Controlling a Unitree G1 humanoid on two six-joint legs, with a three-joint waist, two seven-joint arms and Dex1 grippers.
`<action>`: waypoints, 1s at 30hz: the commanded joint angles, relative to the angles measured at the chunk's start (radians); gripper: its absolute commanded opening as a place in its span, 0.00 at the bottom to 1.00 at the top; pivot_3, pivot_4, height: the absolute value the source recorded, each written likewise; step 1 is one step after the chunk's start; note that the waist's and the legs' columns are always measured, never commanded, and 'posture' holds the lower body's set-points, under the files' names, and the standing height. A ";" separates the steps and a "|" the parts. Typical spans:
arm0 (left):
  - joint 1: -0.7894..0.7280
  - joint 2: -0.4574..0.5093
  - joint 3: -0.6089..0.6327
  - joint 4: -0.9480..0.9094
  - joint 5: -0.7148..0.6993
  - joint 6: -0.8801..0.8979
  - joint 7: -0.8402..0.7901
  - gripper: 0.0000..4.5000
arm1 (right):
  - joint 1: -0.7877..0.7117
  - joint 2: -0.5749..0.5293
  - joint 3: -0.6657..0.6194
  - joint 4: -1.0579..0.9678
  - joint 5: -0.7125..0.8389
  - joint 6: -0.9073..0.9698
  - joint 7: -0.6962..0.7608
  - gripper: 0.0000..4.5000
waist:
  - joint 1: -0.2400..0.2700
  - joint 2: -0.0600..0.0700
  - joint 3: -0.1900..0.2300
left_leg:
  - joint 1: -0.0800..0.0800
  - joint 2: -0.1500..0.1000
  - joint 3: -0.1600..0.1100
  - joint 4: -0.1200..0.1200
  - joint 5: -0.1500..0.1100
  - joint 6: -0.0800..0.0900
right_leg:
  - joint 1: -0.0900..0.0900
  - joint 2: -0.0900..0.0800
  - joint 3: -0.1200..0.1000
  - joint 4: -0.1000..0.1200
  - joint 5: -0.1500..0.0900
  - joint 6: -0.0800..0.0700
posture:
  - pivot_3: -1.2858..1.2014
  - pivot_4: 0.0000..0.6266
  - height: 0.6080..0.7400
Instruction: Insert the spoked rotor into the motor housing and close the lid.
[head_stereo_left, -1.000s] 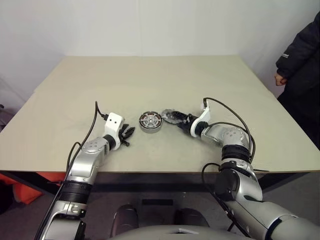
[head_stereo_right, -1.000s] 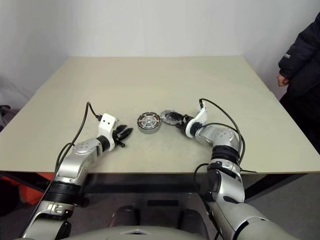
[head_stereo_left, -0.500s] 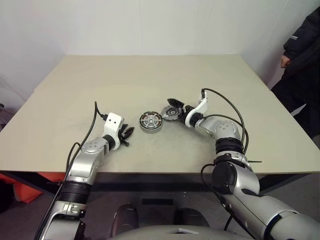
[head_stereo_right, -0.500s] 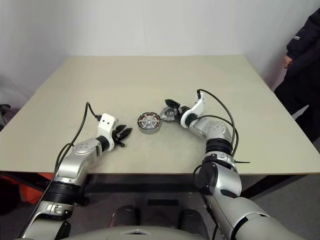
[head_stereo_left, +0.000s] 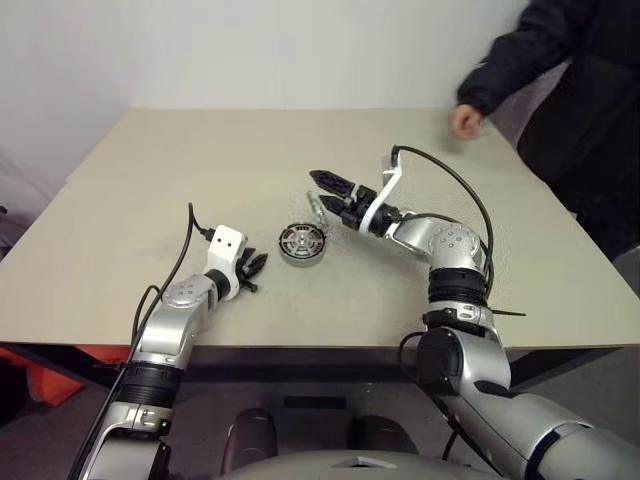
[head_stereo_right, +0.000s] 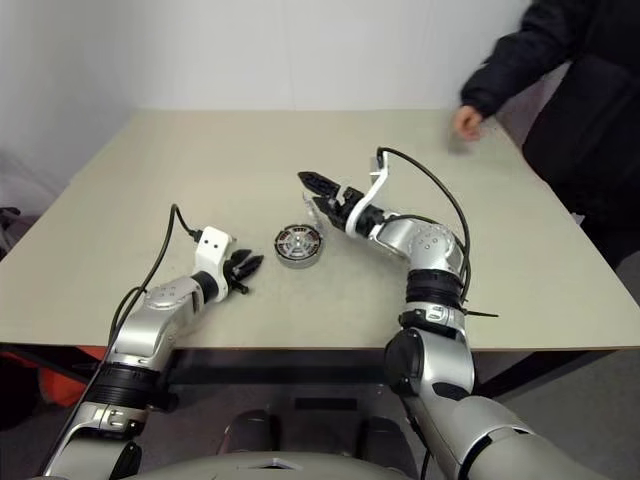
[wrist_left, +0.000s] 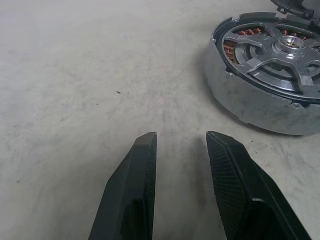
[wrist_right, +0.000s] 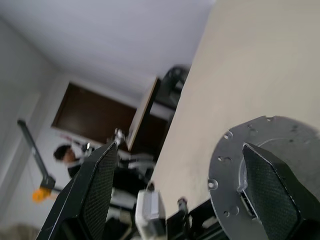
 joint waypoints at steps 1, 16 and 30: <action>-0.009 0.007 0.029 -0.031 -0.008 -0.011 0.006 0.37 | 0.006 0.008 0.048 -0.062 0.026 0.023 0.009 1.00 | 0.000 0.000 0.000 | 0.000 0.000 0.000 0.000 0.000 0.000 | 0.000 0.000 0.000 0.000 0.000 0.000 | 0.52 0.00 1.00; -0.012 0.008 0.038 -0.025 -0.004 -0.013 0.004 0.37 | 0.012 -0.023 0.105 -0.065 0.011 -0.052 0.036 1.00 | 0.000 0.000 0.000 | 0.000 0.000 0.000 0.000 0.000 0.000 | 0.000 0.000 0.000 0.000 0.000 0.000 | 0.52 0.00 1.00; -0.011 0.000 0.036 -0.023 -0.003 -0.017 0.010 0.37 | 0.009 -0.042 0.110 -0.067 0.015 -0.073 0.042 1.00 | 0.000 0.000 0.000 | 0.000 0.000 0.000 0.000 0.000 0.000 | 0.000 0.000 0.000 0.000 0.000 0.000 | 0.52 0.00 1.00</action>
